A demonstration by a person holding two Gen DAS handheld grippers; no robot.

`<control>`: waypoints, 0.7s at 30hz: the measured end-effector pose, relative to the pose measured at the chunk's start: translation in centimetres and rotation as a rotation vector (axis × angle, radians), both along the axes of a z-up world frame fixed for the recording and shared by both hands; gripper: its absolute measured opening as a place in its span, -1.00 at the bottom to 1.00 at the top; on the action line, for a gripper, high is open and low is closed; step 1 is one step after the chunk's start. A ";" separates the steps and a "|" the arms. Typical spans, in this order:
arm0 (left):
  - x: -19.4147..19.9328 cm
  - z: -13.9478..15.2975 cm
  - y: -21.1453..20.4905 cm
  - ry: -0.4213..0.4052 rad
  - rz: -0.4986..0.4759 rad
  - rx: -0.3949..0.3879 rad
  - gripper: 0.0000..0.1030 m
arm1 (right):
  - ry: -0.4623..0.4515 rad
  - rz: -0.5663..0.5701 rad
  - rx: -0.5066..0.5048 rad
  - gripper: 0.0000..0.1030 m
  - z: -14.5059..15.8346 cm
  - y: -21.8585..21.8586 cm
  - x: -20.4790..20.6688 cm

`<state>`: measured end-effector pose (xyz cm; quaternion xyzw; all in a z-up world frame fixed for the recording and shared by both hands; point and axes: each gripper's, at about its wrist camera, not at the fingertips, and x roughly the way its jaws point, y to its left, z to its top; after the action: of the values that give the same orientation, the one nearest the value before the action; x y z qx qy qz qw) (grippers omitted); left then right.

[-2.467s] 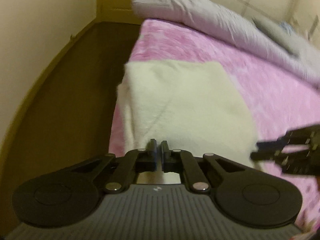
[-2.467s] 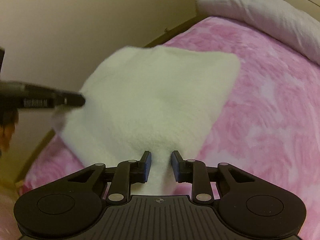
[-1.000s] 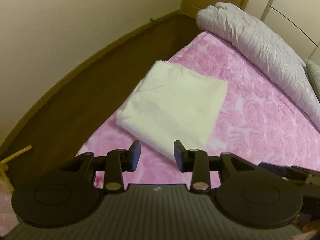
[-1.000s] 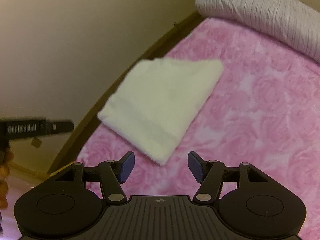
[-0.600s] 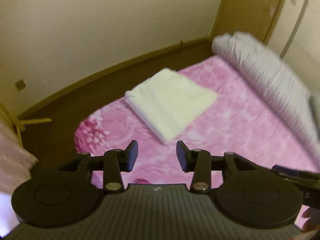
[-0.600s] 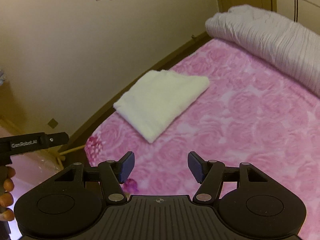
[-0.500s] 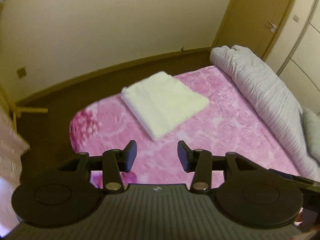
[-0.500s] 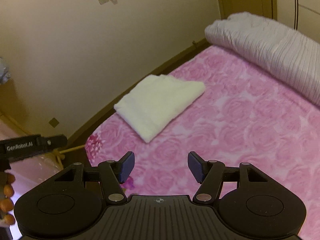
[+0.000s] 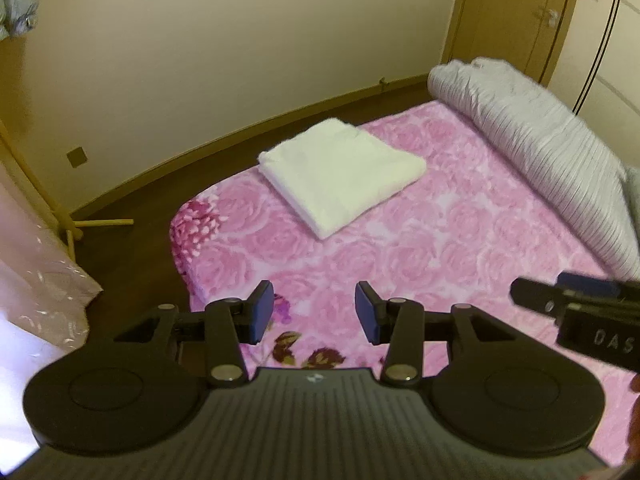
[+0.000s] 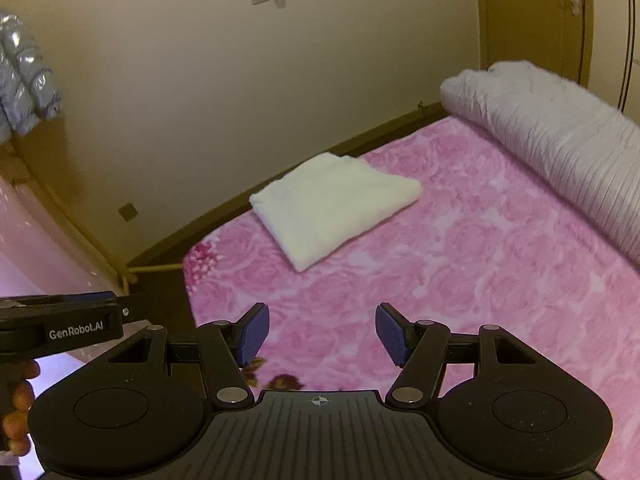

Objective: Fold clothes

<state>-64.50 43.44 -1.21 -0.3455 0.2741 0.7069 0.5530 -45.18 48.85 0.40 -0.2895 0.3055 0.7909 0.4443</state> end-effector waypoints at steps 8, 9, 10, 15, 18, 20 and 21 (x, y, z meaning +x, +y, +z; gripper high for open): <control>0.7 -0.8 1.4 0.060 0.025 -0.007 -0.21 | -0.088 -0.005 0.007 0.22 -0.7 1.7 -0.7; 0.5 -0.9 1.8 0.057 0.028 -0.009 -0.21 | -0.098 -0.001 0.012 0.22 -0.7 2.0 -0.9; 0.3 -1.0 2.3 0.055 0.031 -0.013 -0.22 | -0.094 -0.003 0.003 0.22 -0.8 2.3 -1.0; -0.3 -1.5 4.3 0.044 0.035 -0.011 -0.23 | -0.069 -0.020 -0.040 0.22 -1.2 4.1 -1.5; -0.6 -1.6 4.8 0.026 0.022 -0.012 -0.25 | -0.067 -0.026 -0.063 0.22 -1.5 5.1 -2.0; -1.0 -1.6 5.0 0.006 0.021 -0.013 -0.25 | -0.070 -0.028 -0.080 0.22 -1.6 5.8 -2.4; -1.3 -1.7 5.1 -0.006 0.024 -0.016 -0.25 | -0.070 -0.023 -0.084 0.22 -1.8 6.1 -2.6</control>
<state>-65.80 48.58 -2.90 -0.3556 0.2739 0.7102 0.5424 -47.81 54.97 -1.37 -0.3318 0.3259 0.7616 0.4512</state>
